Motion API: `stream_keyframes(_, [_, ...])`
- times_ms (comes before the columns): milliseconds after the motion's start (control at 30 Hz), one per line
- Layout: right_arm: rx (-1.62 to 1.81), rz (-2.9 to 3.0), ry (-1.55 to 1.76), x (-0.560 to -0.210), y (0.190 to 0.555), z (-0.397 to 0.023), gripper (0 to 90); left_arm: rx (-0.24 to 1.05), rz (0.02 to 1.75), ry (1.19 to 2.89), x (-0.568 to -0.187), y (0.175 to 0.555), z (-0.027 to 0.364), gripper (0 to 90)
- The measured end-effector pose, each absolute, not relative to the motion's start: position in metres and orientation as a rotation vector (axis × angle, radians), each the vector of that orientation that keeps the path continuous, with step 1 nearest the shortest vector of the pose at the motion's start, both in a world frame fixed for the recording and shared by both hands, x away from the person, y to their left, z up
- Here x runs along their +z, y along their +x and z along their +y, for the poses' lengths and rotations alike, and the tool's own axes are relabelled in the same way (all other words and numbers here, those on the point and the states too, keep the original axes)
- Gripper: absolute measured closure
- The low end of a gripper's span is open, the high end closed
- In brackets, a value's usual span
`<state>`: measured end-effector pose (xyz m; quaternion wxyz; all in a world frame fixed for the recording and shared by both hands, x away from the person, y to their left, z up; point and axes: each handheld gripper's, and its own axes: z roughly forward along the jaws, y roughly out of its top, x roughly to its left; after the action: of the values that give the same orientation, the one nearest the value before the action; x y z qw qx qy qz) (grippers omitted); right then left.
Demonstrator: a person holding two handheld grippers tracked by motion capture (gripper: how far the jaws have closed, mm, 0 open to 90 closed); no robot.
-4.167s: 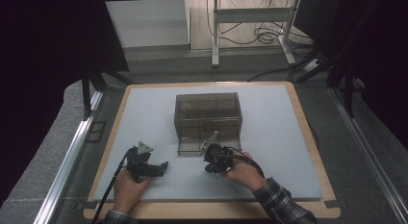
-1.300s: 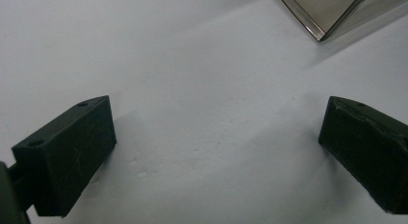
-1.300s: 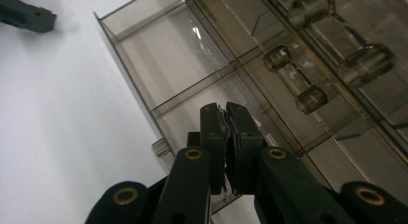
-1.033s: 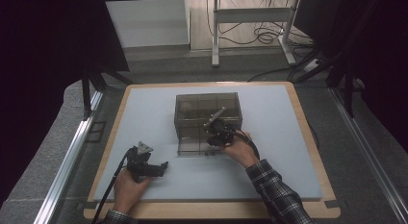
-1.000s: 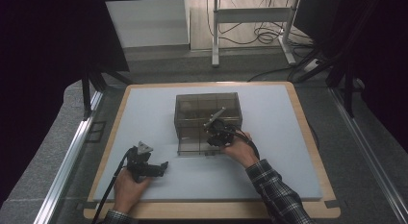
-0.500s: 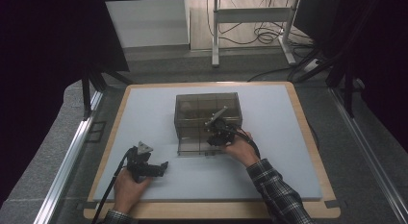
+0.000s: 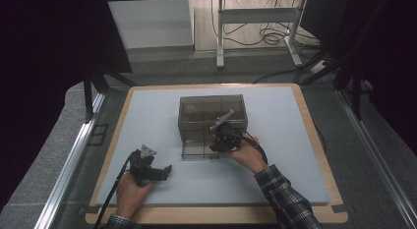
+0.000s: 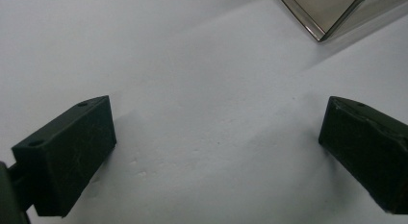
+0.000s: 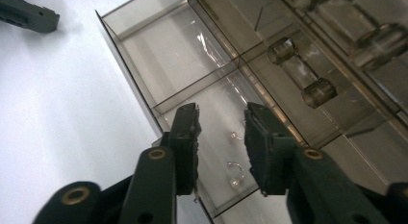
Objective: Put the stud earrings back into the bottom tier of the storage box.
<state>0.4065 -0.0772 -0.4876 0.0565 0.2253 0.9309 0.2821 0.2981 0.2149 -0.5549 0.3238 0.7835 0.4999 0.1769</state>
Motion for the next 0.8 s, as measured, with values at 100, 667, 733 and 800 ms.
stream_keyframes(100, [0.869,2.813,0.669,-0.485,0.404,-0.078,58.5,0.464,1.31,2.059,-0.555,0.298,0.215,0.0])
stream_keyframes(667, [0.904,2.785,0.657,-0.48,0.39,-0.084,37.6,0.464,1.31,2.058,-0.555,0.298,0.215,0.0])
stream_keyframes(733, [0.908,2.781,0.659,-0.48,0.388,-0.086,35.2,0.464,1.31,2.058,-0.555,0.298,0.215,0.0])
stream_keyframes(800, [0.909,2.78,0.665,-0.481,0.387,-0.087,32.9,0.465,1.312,2.053,-0.555,0.298,0.215,0.0])
